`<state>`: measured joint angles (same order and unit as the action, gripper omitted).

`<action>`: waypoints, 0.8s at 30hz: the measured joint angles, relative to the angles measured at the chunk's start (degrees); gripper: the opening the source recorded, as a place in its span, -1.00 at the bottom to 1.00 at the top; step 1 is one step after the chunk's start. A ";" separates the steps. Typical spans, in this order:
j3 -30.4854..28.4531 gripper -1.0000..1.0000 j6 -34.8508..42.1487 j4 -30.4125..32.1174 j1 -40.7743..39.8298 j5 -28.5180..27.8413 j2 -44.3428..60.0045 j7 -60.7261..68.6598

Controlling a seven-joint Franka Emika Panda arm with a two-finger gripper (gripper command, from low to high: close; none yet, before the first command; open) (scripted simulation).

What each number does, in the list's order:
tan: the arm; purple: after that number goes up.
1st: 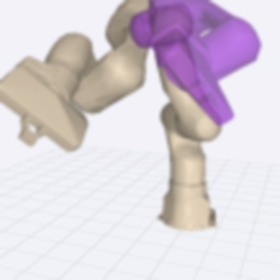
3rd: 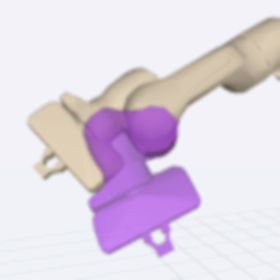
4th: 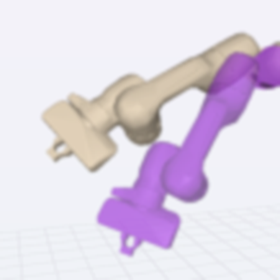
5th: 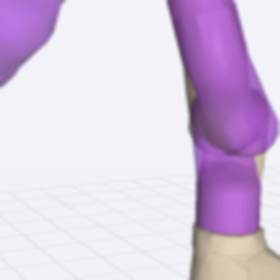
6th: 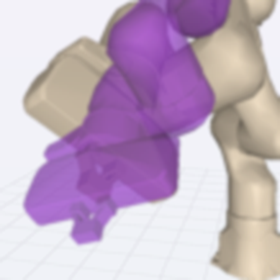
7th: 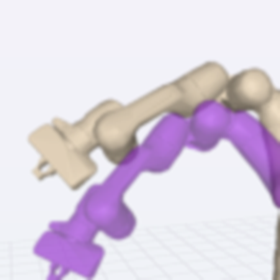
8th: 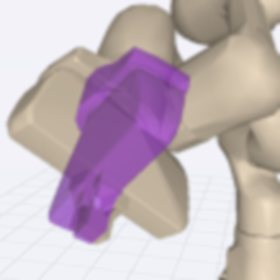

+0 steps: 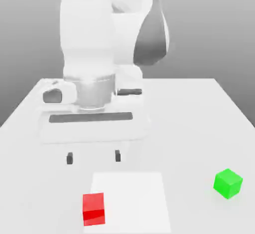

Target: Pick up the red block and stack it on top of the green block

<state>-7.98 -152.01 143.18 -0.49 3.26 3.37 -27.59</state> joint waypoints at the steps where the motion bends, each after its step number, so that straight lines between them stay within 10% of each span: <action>1: -0.02 0.00 -0.86 0.48 -0.28 0.07 2.07 0.72; 7: 1.83 0.00 -9.30 0.34 -2.25 2.59 14.52 4.12; 8: 2.43 -1.00 -10.96 0.04 -2.74 3.15 16.52 4.55; 24: 5.29 -1.00 -1.70 2.09 4.68 -0.70 5.27 -5.82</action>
<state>-2.69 -153.71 145.27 4.18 2.56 8.64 -33.41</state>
